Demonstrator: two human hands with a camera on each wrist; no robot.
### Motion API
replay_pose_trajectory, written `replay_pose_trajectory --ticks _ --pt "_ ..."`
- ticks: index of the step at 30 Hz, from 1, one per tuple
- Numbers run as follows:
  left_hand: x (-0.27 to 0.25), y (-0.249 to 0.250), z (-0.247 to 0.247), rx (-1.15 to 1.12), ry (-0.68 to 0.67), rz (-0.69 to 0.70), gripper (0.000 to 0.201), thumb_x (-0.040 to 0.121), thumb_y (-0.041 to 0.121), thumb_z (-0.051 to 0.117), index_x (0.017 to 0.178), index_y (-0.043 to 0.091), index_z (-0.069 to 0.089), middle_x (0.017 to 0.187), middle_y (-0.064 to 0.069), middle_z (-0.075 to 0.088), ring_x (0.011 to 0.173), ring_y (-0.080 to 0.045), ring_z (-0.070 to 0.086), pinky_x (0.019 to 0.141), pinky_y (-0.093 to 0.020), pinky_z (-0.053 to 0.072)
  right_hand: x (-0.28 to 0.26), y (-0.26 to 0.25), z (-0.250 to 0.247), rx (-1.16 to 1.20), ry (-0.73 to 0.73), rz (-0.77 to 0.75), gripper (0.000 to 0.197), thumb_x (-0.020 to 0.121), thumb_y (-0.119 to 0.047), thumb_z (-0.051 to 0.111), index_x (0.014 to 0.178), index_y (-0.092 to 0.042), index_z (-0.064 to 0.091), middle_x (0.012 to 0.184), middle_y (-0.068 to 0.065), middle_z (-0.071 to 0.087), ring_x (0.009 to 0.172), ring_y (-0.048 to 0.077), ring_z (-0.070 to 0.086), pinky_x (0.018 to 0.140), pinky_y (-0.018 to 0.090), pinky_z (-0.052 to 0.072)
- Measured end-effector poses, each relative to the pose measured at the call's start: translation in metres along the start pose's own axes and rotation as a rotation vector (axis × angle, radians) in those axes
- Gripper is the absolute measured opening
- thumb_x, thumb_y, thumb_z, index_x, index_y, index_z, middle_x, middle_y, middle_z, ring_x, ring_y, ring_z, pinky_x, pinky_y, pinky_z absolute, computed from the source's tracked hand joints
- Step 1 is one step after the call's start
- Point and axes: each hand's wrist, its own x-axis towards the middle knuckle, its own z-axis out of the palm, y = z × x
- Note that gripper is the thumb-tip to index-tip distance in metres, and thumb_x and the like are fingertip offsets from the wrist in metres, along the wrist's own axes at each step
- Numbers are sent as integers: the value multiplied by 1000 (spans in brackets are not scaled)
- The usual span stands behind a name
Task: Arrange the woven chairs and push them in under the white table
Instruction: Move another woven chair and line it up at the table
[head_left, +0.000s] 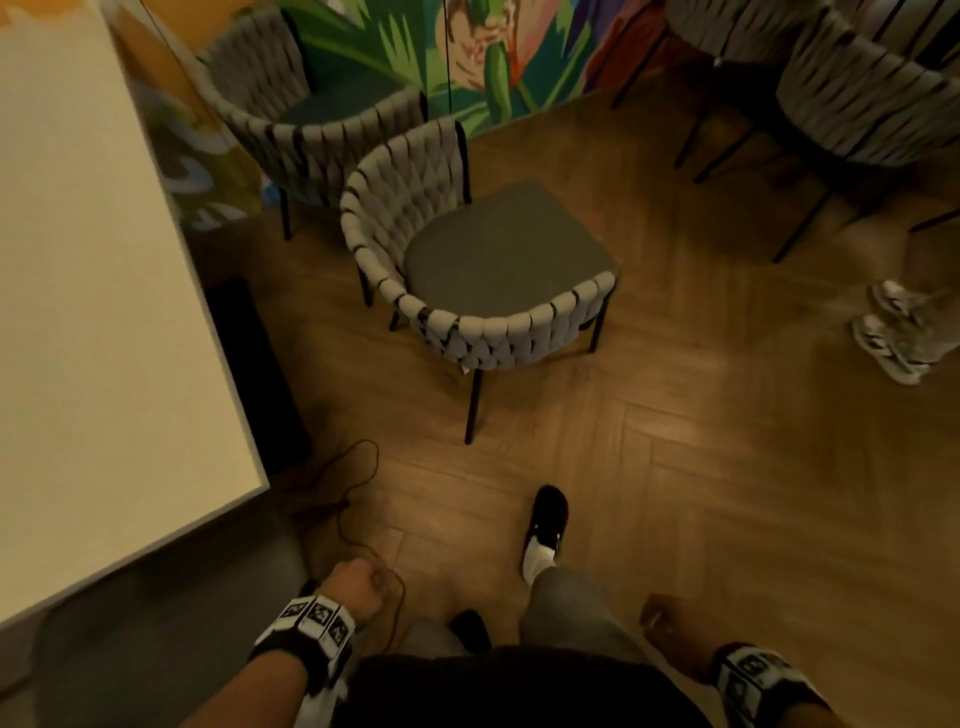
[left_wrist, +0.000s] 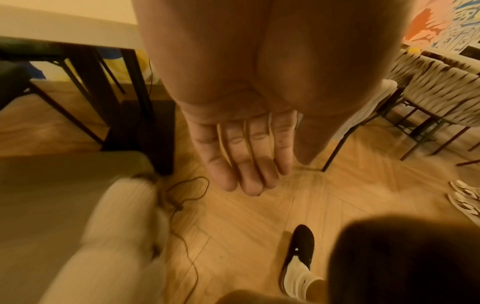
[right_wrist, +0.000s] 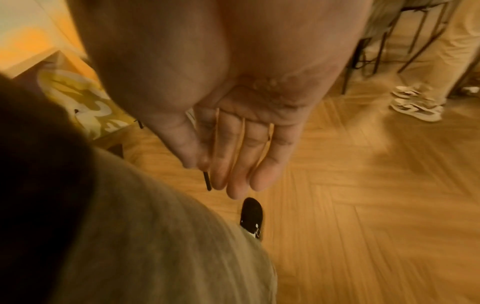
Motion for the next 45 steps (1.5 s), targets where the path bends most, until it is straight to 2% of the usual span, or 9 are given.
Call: replay_pose_trajectory --ticks 3,8,11,15,20,24,30,36,45 --pt "31 36 -51 18 34 -18 27 94 34 51 112 20 66 122 -4 65 118 -23 58 95 -27 44 37 -33 -65 -69 -32 -31 16 97 -23 42 94 -23 57 104 1 59 97 19 55 79 24 37" --pt "83 84 -135 37 65 -45 32 93 40 50 113 20 65 121 -6 65 117 -27 58 98 -32 46 108 -91 -173 -229 -20 -115 15 96 -28 41 100 -26 55 123 5 58 102 21 52 84 27 37" --pt "111 112 -190 58 108 -32 27 93 33 50 111 18 65 119 -10 64 111 -29 60 92 -33 49 139 -140 -225 -310 14 -219 25 99 -26 38 111 -19 59 120 7 58 108 24 54 87 26 38" --pt "158 142 -260 146 227 36 26 92 25 49 111 13 63 121 -12 60 111 -28 56 93 -36 49 158 -225 -278 -377 83 -351 25 100 -24 37 102 -13 59 102 8 59 98 24 57 80 32 44" --pt "220 162 -343 405 294 166 48 90 21 51 137 19 44 138 -9 42 129 -30 37 108 -43 35 191 -304 -306 -461 129 -424 27 94 -30 43 114 -15 55 115 11 61 102 31 59 81 38 49" --pt "266 155 -381 673 182 189 56 87 30 56 141 25 40 145 -9 36 137 -33 26 117 -48 16 220 -330 -297 -568 80 -394 48 91 -35 49 136 -21 44 136 9 51 124 33 46 102 45 41" --pt "294 147 -401 932 48 196 56 91 34 53 144 36 36 157 -12 22 147 -34 8 118 -57 0 253 -326 -272 -650 80 -365 53 94 -31 42 144 -25 26 147 9 41 131 35 40 109 48 31" --pt "288 165 -398 871 -11 178 53 91 27 54 142 35 41 153 -10 29 146 -30 14 118 -58 -1 257 -306 -276 -809 62 -411 58 91 -34 47 143 -27 22 142 10 47 127 36 44 107 55 31" --pt "266 276 -302 707 -25 147 55 85 49 59 137 33 49 142 -10 44 136 -32 30 116 -57 7 270 -177 -387 -1101 122 -572 66 90 -42 49 149 -31 22 149 7 42 131 32 44 104 51 35"
